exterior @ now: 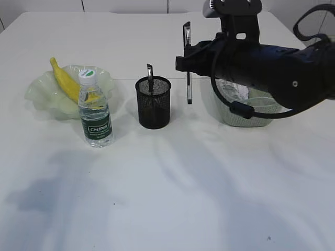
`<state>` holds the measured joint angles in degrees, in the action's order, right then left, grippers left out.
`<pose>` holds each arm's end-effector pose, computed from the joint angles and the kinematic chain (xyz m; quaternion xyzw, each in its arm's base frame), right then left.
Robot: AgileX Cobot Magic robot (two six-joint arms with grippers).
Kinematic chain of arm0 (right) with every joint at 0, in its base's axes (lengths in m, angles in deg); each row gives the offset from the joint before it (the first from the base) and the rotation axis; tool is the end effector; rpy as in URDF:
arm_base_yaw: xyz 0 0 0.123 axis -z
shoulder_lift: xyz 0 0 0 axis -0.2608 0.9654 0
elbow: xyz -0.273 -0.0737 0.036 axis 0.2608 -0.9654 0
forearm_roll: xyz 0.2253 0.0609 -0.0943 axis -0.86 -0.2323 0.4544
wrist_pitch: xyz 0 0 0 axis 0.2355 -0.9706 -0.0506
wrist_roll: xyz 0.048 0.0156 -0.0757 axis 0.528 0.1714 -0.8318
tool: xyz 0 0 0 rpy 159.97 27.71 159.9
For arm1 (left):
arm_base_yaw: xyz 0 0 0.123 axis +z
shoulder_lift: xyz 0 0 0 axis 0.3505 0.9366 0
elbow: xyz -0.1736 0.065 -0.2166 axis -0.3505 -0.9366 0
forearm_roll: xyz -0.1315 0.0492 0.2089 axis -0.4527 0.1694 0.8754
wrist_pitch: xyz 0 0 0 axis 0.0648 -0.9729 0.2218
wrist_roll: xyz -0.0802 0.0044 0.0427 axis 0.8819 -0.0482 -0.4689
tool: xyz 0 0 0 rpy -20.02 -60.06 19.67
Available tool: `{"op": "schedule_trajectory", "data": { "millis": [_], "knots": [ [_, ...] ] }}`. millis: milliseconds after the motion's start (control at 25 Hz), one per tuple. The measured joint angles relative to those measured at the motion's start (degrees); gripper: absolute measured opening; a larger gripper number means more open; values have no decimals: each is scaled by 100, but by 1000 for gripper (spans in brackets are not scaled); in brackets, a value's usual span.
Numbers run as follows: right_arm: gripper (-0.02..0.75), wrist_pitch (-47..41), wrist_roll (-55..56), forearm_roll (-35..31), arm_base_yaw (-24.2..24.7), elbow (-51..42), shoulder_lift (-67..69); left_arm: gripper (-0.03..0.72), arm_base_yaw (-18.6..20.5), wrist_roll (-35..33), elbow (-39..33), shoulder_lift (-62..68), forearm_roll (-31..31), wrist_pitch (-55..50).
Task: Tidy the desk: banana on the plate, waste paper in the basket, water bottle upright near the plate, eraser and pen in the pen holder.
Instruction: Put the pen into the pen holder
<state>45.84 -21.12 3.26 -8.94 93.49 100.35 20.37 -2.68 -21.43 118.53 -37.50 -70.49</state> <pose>0.3593 0.1605 0.2460 -0.1213 0.7966 0.1573 0.5709 0.1907 -0.0098 0.2447 -0.0592 0.9533 -0.0722 0.2872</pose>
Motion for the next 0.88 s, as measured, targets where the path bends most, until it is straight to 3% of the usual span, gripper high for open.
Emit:
{"op": "schedule_trajectory", "data": {
  "millis": [360, 880],
  "knots": [
    [29, 2054, 181, 354, 0, 20, 615, 366, 0, 0, 0, 0, 0, 0],
    [27, 2651, 247, 719, 0, 958, 1643, 363, 0, 0, 0, 0, 0, 133]
  ]
}}
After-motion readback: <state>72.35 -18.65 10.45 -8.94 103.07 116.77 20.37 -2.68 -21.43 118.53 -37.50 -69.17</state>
